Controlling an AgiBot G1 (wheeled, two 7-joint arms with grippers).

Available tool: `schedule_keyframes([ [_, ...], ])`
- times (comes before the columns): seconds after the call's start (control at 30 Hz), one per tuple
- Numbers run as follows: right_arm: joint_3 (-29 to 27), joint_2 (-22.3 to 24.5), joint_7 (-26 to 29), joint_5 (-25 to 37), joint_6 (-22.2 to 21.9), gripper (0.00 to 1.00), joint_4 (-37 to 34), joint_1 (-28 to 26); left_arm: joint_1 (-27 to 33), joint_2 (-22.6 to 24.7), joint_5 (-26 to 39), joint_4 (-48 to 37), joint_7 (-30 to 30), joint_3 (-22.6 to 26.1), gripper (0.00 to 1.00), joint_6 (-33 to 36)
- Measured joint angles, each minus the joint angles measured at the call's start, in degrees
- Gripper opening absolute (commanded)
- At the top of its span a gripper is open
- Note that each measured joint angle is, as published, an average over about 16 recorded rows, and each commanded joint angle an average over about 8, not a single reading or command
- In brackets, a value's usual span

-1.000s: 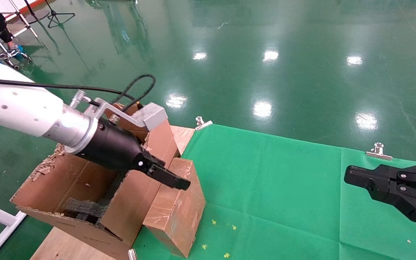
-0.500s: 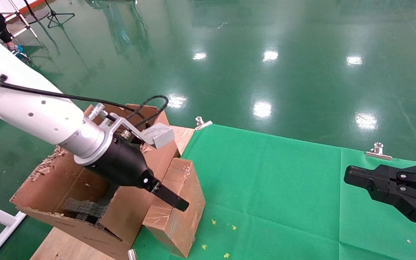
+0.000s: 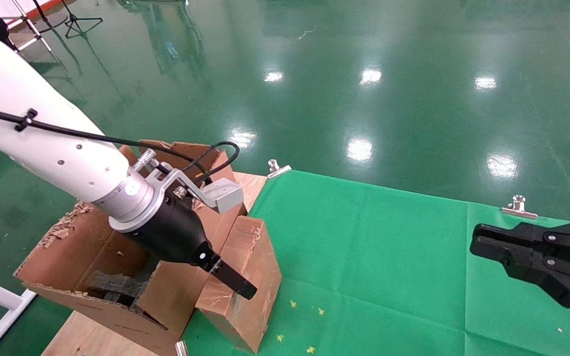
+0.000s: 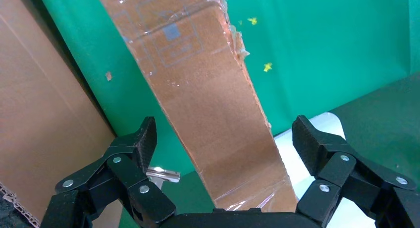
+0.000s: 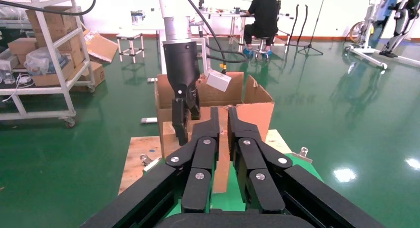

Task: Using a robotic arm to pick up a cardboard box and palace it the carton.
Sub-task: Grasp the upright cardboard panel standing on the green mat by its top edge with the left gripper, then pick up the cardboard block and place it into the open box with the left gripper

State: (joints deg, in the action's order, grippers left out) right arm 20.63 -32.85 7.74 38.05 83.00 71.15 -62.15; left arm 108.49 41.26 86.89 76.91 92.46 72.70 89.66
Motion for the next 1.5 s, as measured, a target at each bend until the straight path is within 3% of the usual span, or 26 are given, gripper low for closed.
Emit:
schedule_keyframes([
  [1.13, 0.00, 0.00, 0.00, 0.00, 0.00, 1.00, 0.00, 0.00, 0.08, -0.31, -0.81, -0.62, -0.80, -1.08, 0.00, -0.58],
  [1.5, 0.00, 0.00, 0.00, 0.00, 0.00, 1.00, 0.00, 0.00, 5.39, -3.87, -5.32, -4.36, -5.83, -5.87, 0.00, -3.79],
])
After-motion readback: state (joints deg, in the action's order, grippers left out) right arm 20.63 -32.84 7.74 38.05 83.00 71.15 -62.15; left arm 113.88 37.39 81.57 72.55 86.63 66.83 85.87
